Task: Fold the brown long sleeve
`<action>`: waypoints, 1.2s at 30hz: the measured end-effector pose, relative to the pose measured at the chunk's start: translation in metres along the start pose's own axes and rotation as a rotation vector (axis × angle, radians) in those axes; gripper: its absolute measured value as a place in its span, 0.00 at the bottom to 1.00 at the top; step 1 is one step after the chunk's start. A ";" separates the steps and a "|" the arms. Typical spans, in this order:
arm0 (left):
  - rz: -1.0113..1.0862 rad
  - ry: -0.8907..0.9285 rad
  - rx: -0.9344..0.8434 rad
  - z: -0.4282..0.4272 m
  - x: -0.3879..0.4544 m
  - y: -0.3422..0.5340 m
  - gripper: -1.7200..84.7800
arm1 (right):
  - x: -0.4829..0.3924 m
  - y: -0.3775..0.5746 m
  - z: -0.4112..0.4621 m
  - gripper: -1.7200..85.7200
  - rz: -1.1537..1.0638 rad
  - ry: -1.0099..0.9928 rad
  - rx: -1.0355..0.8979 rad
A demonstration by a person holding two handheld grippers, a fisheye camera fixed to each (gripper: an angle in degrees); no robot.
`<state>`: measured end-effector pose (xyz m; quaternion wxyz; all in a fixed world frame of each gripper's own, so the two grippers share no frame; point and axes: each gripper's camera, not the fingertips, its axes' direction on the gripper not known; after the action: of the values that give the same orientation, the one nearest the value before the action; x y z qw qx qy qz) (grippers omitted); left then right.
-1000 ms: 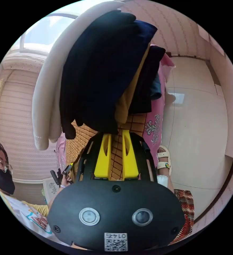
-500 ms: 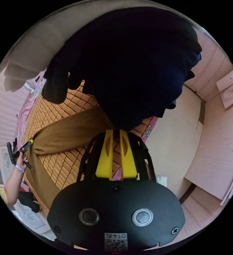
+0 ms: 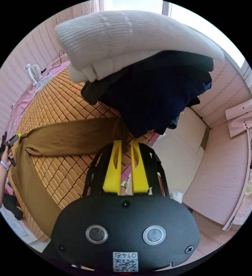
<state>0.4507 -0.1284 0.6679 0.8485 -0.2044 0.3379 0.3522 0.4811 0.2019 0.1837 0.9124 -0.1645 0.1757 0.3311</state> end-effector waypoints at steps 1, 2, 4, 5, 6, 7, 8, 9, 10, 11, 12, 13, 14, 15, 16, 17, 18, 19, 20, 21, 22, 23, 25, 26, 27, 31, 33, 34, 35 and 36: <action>0.053 -0.017 -0.031 -0.001 0.005 -0.002 0.08 | -0.004 -0.002 0.002 0.08 -0.011 0.002 -0.005; 0.077 -0.027 -0.050 0.000 0.008 -0.002 0.08 | -0.010 -0.005 0.008 0.08 -0.021 0.006 -0.031; 0.160 -0.054 -0.113 0.007 0.020 -0.004 0.08 | -0.014 -0.008 0.020 0.08 -0.023 0.004 -0.081; 0.175 -0.064 -0.128 0.010 0.023 -0.005 0.08 | -0.016 -0.007 0.027 0.08 -0.023 0.005 -0.100; 0.205 -0.080 -0.152 0.017 0.029 -0.008 0.08 | -0.019 -0.006 0.026 0.07 -0.044 0.008 -0.077; 0.223 -0.109 -0.171 0.025 0.033 -0.011 0.08 | -0.020 -0.006 0.025 0.07 -0.053 0.014 -0.076; 0.225 -0.127 -0.177 0.029 0.034 -0.013 0.08 | -0.023 -0.007 0.025 0.07 -0.062 0.019 -0.083; 0.212 -0.149 -0.184 0.034 0.033 -0.019 0.07 | -0.025 -0.008 0.025 0.07 -0.066 0.029 -0.090; 0.188 -0.150 -0.175 0.036 0.031 -0.025 0.07 | -0.027 -0.008 0.024 0.06 -0.071 0.033 -0.091; 0.173 -0.149 -0.167 0.036 0.030 -0.028 0.07 | -0.029 -0.009 0.024 0.06 -0.076 0.042 -0.090; 0.143 -0.153 -0.154 0.036 0.027 -0.033 0.06 | -0.030 -0.009 0.023 0.05 -0.078 0.049 -0.083; 0.123 -0.158 -0.146 0.037 0.024 -0.036 0.05 | -0.031 -0.009 0.023 0.05 -0.078 0.052 -0.079; 0.118 -0.160 -0.150 0.038 0.023 -0.036 0.05 | -0.033 -0.009 0.023 0.05 -0.080 0.056 -0.073; 0.125 -0.141 -0.142 0.040 0.022 -0.036 0.03 | -0.036 -0.010 0.024 0.04 -0.084 0.057 -0.074; 0.128 -0.135 -0.140 0.040 0.022 -0.035 0.02 | -0.037 -0.010 0.025 0.04 -0.086 0.058 -0.069; 0.131 -0.135 -0.141 0.040 0.022 -0.035 0.02 | -0.038 -0.009 0.025 0.04 -0.092 0.059 -0.060; 0.124 -0.130 -0.149 0.039 0.022 -0.036 0.02 | -0.040 -0.008 0.025 0.03 -0.097 0.056 -0.050; 0.101 -0.116 -0.149 0.036 0.019 -0.036 0.01 | -0.040 -0.007 0.025 0.03 -0.097 0.053 -0.045; 0.087 -0.109 -0.145 0.034 0.017 -0.035 0.01 | -0.040 -0.007 0.024 0.03 -0.094 0.043 -0.044; 0.057 -0.109 -0.114 0.025 0.015 -0.032 0.01 | -0.040 -0.008 0.024 0.03 -0.090 0.033 -0.058; 0.045 -0.101 -0.068 0.012 0.015 -0.028 0.02 | -0.040 -0.009 0.023 0.03 -0.089 0.030 -0.066; 0.048 -0.093 -0.048 0.004 0.017 -0.026 0.02 | -0.041 -0.010 0.021 0.03 -0.087 0.027 -0.068; 0.098 -0.078 -0.016 -0.020 0.027 -0.010 0.01 | -0.043 -0.009 0.014 0.03 -0.083 0.035 -0.029; 0.120 -0.070 -0.027 -0.023 0.030 -0.006 0.01 | -0.044 -0.009 0.010 0.02 -0.075 0.055 -0.004; 0.168 -0.043 -0.072 -0.024 0.034 0.004 0.01 | -0.045 -0.009 0.008 0.02 -0.061 0.071 0.005; 0.142 -0.056 -0.166 -0.010 0.026 0.023 0.01 | -0.050 -0.010 0.013 0.02 -0.062 0.008 -0.006; 0.088 -0.041 -0.150 -0.004 0.019 0.019 0.01 | -0.055 -0.011 0.031 0.02 -0.070 0.035 -0.083; 0.066 -0.036 -0.126 -0.002 0.018 0.014 0.01 | -0.057 -0.010 0.031 0.02 -0.074 0.036 -0.058; 0.059 -0.036 -0.119 -0.001 0.018 0.011 0.01 | -0.058 -0.010 0.032 0.02 -0.081 0.051 -0.046; 0.048 -0.058 -0.120 0.003 0.018 0.007 0.01 | -0.059 -0.010 0.034 0.02 -0.085 0.051 -0.042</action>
<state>0.4561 -0.1138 0.6568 0.8355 -0.2364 0.2964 0.3976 0.4528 0.1764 0.2415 0.9173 -0.1993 0.1845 0.2912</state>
